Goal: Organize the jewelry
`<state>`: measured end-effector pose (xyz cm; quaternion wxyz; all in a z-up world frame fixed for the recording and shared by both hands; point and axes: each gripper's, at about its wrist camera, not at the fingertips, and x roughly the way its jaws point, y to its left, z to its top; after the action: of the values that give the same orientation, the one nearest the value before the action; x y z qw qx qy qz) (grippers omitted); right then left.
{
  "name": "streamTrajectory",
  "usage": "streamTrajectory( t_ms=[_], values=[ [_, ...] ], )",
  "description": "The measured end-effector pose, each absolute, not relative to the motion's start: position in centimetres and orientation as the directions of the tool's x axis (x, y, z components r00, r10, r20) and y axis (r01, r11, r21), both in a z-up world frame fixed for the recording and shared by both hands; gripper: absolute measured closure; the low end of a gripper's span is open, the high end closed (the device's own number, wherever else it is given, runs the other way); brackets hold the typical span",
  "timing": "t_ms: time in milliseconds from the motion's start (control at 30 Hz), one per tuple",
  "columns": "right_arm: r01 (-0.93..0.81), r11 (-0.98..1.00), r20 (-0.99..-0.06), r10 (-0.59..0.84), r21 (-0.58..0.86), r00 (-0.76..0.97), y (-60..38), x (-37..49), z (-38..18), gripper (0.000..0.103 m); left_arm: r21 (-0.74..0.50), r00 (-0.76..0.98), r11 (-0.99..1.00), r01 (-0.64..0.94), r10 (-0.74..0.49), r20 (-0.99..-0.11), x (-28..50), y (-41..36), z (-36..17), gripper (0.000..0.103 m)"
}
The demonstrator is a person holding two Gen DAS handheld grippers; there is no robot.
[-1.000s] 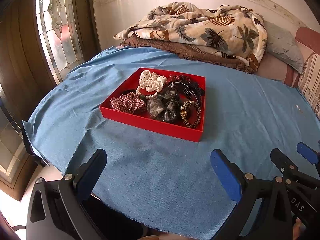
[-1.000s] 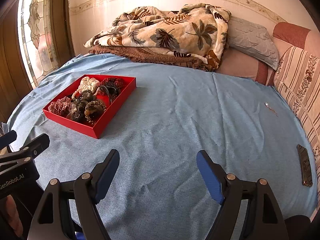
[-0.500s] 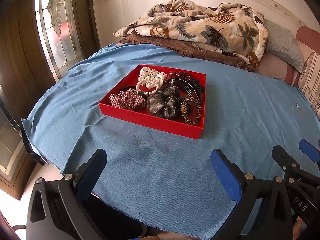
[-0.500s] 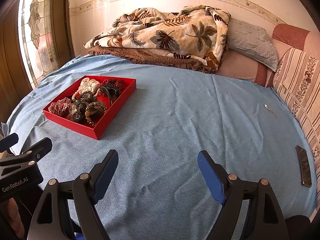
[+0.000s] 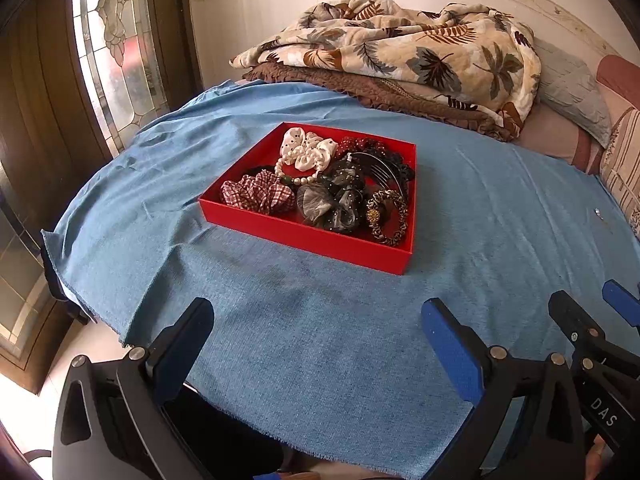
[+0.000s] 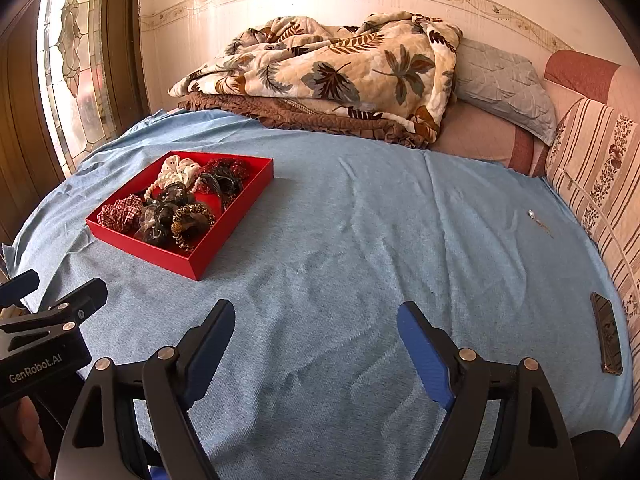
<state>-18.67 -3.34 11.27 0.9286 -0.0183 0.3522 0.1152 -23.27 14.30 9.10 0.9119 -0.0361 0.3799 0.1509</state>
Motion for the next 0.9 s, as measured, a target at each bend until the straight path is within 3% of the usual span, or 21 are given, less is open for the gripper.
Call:
streamTrajectory(
  t_ms=[900],
  values=[
    [-0.224, 0.973, -0.63, 0.21, 0.058, 0.748, -3.72, -18.66, 11.77, 0.015, 0.047, 0.661, 0.95, -0.309, 0.25, -0.708, -23.25, 14.54, 8.52, 0.0]
  ],
)
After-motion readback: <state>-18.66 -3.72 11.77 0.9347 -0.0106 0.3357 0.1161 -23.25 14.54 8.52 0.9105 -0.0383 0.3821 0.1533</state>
